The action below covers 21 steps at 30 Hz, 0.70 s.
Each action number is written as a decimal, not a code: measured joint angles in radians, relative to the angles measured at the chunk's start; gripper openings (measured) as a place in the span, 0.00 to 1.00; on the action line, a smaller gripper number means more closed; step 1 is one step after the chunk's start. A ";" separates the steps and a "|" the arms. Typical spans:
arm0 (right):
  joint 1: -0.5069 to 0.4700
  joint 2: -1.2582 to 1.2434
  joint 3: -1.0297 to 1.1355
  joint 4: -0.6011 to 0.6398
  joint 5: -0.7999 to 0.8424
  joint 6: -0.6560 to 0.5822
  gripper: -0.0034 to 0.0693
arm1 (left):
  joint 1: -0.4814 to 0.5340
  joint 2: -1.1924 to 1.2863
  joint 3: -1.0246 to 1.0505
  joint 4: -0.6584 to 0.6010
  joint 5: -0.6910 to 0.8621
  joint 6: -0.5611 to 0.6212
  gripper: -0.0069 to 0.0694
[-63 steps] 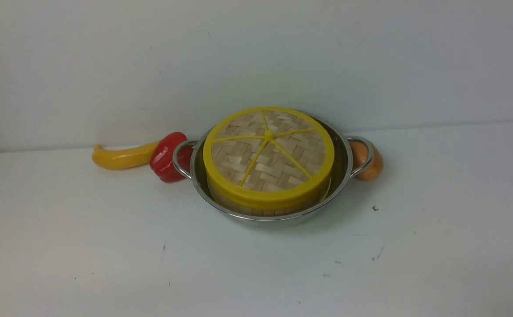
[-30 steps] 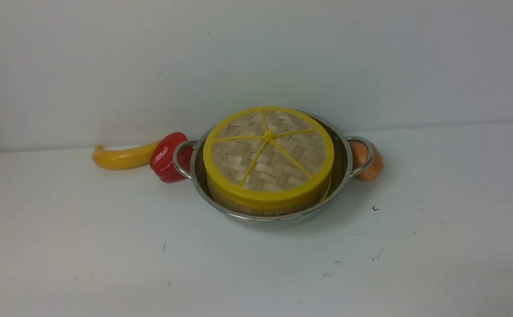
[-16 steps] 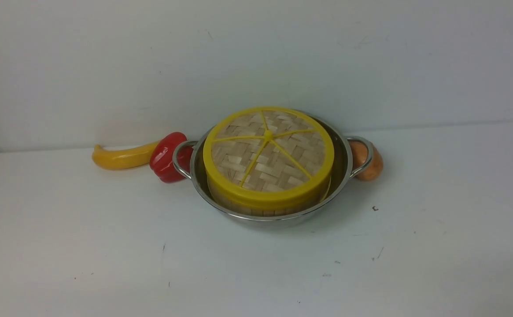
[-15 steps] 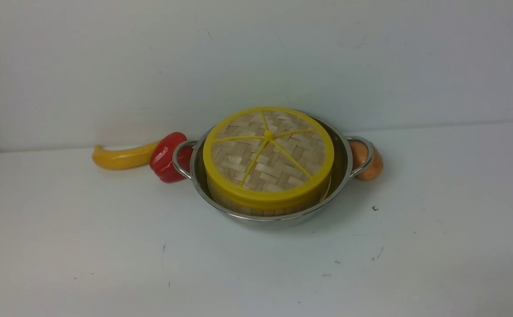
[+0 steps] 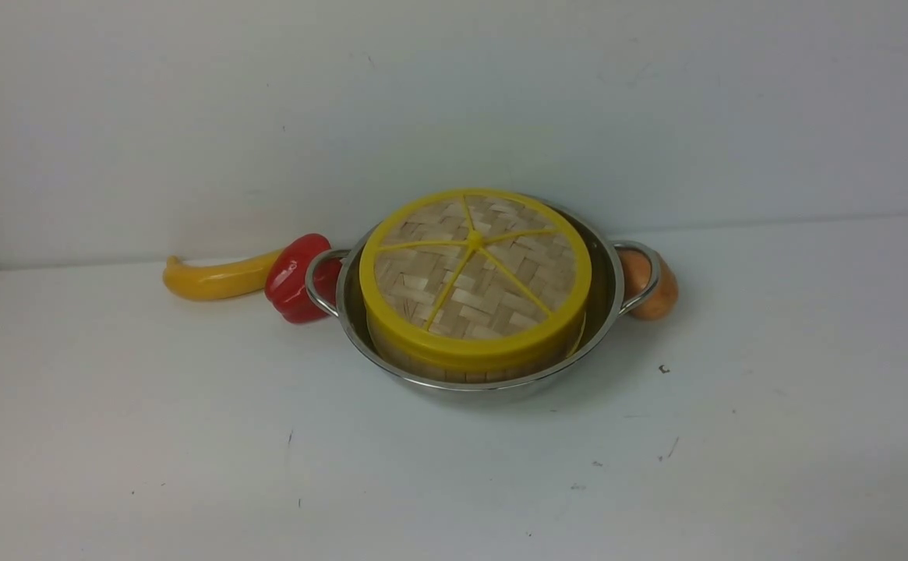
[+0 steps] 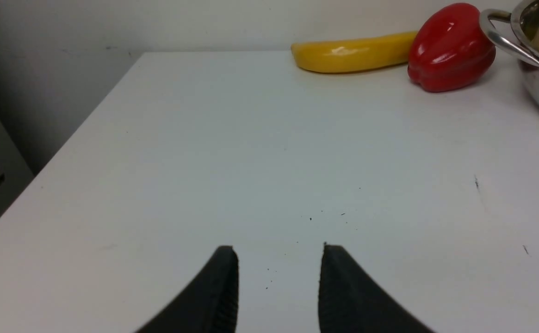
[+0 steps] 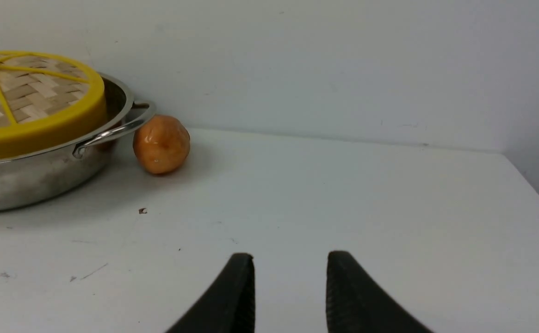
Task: Place the steamer in the pot on the white table, and put the lid on the steamer.
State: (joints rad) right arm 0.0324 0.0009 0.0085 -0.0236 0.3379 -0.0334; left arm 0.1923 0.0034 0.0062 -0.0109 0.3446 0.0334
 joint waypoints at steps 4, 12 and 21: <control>0.000 0.000 0.000 0.000 -0.001 0.000 0.38 | 0.000 0.000 0.000 0.000 0.000 0.000 0.41; 0.000 0.000 0.000 0.000 -0.004 0.000 0.38 | -0.026 0.000 0.000 0.000 0.000 0.000 0.41; 0.000 0.000 0.000 0.000 -0.004 0.000 0.38 | -0.093 0.000 0.000 0.000 0.000 0.000 0.41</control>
State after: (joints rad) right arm 0.0324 0.0009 0.0085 -0.0236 0.3344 -0.0334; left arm 0.0995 0.0030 0.0062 -0.0109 0.3446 0.0334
